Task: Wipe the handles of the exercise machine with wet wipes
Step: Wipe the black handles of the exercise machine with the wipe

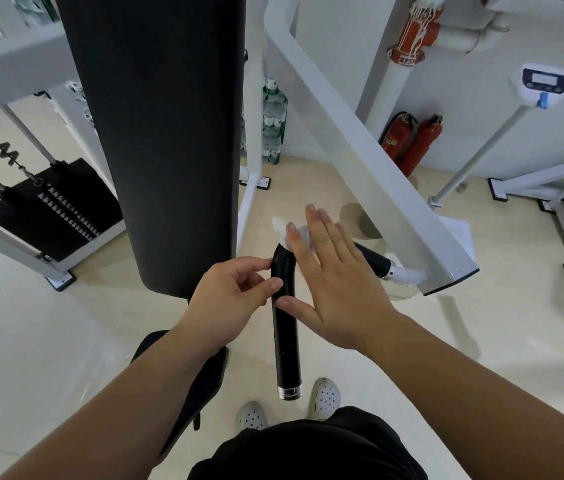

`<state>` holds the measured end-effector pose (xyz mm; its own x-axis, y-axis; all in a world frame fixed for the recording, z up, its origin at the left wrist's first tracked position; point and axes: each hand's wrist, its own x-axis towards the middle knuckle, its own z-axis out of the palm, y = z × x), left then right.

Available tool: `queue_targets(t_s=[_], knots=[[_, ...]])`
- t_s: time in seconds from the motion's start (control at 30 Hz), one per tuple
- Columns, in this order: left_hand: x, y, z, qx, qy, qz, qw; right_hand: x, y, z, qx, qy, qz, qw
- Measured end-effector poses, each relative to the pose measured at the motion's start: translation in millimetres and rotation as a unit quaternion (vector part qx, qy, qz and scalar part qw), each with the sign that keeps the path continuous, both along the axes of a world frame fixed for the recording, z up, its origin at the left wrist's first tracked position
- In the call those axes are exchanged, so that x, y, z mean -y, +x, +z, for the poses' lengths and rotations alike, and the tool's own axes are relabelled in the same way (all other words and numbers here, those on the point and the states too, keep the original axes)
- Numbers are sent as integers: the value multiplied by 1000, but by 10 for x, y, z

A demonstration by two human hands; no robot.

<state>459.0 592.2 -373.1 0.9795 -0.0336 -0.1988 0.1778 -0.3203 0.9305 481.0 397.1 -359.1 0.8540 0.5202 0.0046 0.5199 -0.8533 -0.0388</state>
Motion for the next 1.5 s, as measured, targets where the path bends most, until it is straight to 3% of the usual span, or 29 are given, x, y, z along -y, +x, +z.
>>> queue_targets(t_s=[0.3,0.57,0.73,0.93,1.1,1.27,1.37,1.5], knots=[[5,9,-124,-5,-34,0,999,671,-288,-186,-24,-38,-148,988],[40,2,-132,-2,-56,33,998,-234,56,105,-32,22,-50,998],[46,-18,-117,6,-36,38,999,-240,89,109,2,8,8,1000],[45,-30,-157,5,-4,50,999,460,-128,-118,-11,13,-102,995],[67,-28,-156,0,-17,57,998,504,-154,-121,-20,-3,-107,994],[62,-39,-121,3,-4,60,998,13,-19,19,-22,21,-34,999],[71,-53,-85,0,3,65,998,-250,16,129,-24,4,61,998],[78,-81,-81,13,38,65,997,-233,-97,39,-18,-9,136,990]])
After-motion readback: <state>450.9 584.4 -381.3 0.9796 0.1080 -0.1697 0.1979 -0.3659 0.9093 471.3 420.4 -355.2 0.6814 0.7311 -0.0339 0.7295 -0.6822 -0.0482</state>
